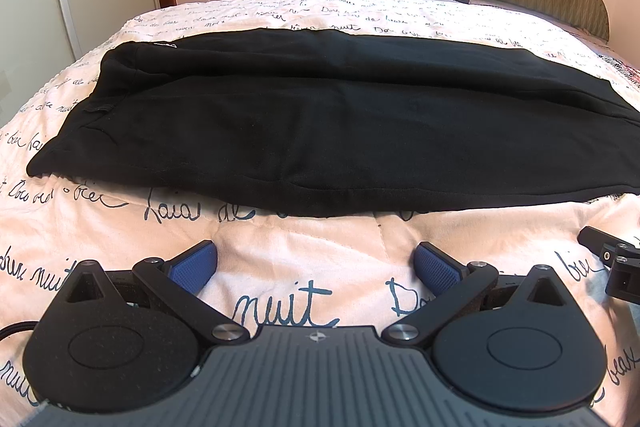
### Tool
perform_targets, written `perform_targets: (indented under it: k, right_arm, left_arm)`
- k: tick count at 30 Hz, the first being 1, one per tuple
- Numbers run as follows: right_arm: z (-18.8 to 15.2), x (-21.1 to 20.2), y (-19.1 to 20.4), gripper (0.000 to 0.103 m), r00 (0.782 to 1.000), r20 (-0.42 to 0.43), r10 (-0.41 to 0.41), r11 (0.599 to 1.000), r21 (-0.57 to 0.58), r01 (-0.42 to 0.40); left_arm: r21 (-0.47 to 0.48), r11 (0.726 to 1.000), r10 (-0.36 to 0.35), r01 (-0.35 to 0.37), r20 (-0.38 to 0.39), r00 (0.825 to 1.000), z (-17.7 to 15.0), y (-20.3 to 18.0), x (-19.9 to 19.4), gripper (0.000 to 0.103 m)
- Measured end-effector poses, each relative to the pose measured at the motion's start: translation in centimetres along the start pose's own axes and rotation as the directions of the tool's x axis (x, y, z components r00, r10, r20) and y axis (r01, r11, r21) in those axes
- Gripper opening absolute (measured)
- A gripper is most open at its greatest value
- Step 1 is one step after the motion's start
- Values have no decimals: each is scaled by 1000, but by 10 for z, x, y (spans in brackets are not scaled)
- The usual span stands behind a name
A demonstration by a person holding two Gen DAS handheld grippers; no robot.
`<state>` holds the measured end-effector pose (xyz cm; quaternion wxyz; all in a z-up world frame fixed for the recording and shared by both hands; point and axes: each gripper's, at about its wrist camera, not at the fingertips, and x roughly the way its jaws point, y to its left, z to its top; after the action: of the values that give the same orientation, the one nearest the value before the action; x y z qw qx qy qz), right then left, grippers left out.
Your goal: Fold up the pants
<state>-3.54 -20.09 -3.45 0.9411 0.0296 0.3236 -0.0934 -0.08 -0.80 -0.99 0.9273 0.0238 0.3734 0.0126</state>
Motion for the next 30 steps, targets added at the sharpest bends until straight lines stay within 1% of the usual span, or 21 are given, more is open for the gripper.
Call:
perform_targets:
  k: [7,10,12,14,17,19,21,23,24,26,28,30]
  right_arm:
    - [4,0,-2,103,1000,-14,8,1000,0,-8]
    - [11,-3,-4,103,999,-41,26,1000,-2,-26]
    - [18,-5,-6,103,997,-50,51,999,-6,-52]
    - [25,-12,-8,103,996,-30,84,996,-6,-84]
    - [37,-24,-9,103,993,44,111,993,-33,-109]
    - [47,-28,-7,103,990,83,114,992,-68,-108]
    - [57,-27,-8,103,989,104,108,991,-96,-98]
    - [67,-22,-8,103,988,111,104,988,-128,-89]
    - [72,-20,-7,103,988,116,100,985,-149,-82]
    - [81,-14,-7,103,988,126,92,981,-179,-68]
    - [92,-10,-8,103,985,139,98,977,-202,-69]
    - [103,-7,-10,103,981,163,106,974,-216,-69]
  left_arm:
    - [0,1000,-2,2,-5,1000,1,1,0,103]
    - [2,1000,-4,4,-10,1000,2,1,-1,103]
    - [7,1000,-7,7,-16,1000,4,2,-2,103]
    - [5,1000,-15,15,-23,1000,6,4,-3,103]
    - [1,999,-41,41,-38,998,11,10,-7,103]
    - [-6,998,-55,55,-50,997,16,16,-8,103]
    - [-13,997,-78,78,-59,995,23,27,-11,103]
    - [-3,996,-87,87,-23,996,35,41,-19,103]
    - [11,997,-77,77,15,997,42,50,-24,103]
    - [42,999,-38,34,96,995,62,71,-33,103]
    - [40,999,8,-15,182,983,86,99,-35,103]
    - [23,998,44,-50,231,972,112,128,-25,103]
